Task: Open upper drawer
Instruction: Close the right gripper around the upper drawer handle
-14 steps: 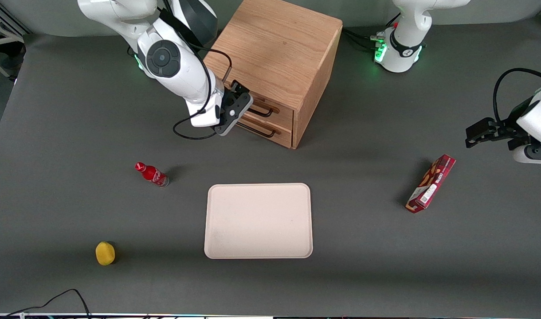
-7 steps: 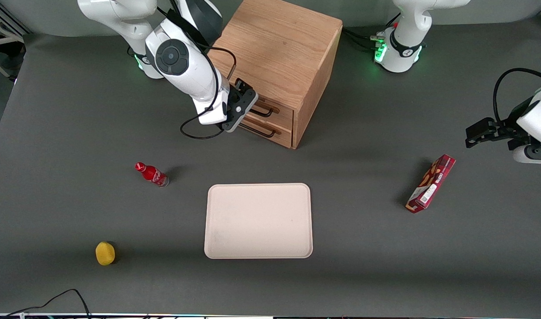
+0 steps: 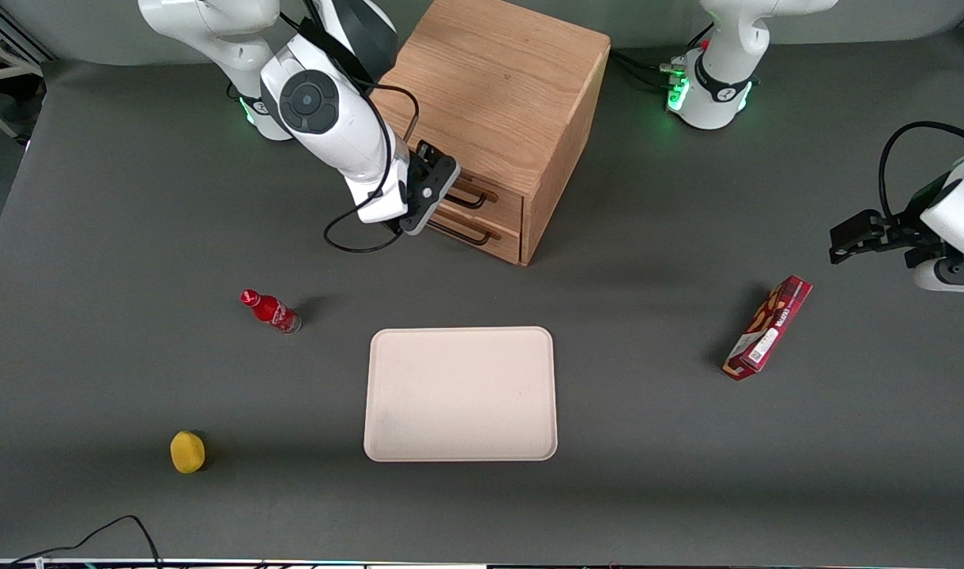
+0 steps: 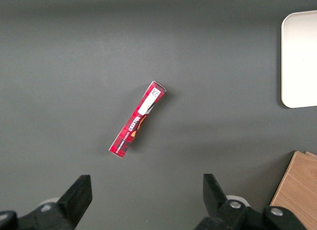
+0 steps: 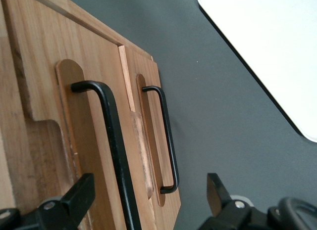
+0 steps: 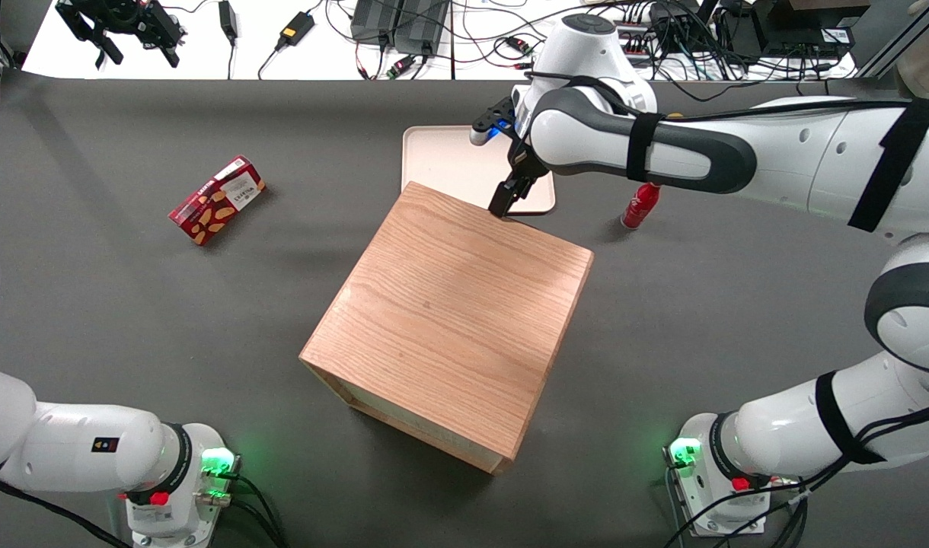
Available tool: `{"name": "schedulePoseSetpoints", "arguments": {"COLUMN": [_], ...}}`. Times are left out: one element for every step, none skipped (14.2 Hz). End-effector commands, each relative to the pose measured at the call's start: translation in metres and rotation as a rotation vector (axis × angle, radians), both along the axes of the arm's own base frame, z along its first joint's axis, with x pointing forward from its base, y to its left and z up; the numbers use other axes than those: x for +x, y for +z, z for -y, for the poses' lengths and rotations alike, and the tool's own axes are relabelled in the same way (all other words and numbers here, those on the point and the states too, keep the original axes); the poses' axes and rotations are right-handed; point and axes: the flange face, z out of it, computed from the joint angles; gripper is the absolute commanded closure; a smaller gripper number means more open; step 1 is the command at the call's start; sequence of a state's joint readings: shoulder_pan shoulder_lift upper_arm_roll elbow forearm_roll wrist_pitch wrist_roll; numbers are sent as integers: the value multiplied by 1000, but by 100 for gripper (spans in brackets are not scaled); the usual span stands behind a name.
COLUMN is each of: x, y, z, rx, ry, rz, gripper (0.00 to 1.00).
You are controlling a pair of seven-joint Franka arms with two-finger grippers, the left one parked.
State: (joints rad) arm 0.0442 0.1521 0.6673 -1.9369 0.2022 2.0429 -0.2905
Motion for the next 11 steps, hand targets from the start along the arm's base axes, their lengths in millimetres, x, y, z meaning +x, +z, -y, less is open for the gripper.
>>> {"name": "schedulePoseSetpoints", "arguments": {"x": [-3, -2, -4, -4, -4, -5, -4, -5, -8, -8, -7], "y": [-5, -5, -8, -9, -10, -13, -16, -20, -21, -24, -26], "z": [0, 1, 1, 1, 1, 2, 1, 0, -4, -4, -4], "rx": [-5, -3, -5, -6, -3, -3, 0, 1, 3, 2, 1], "ry": [25, 23, 24, 24, 22, 20, 19, 19, 29, 30, 32], "rz": [23, 26, 22, 22, 27, 27, 29, 27, 25, 25, 26], "gripper": [0, 0, 0, 0, 0, 0, 0, 0, 0, 0, 0]}}
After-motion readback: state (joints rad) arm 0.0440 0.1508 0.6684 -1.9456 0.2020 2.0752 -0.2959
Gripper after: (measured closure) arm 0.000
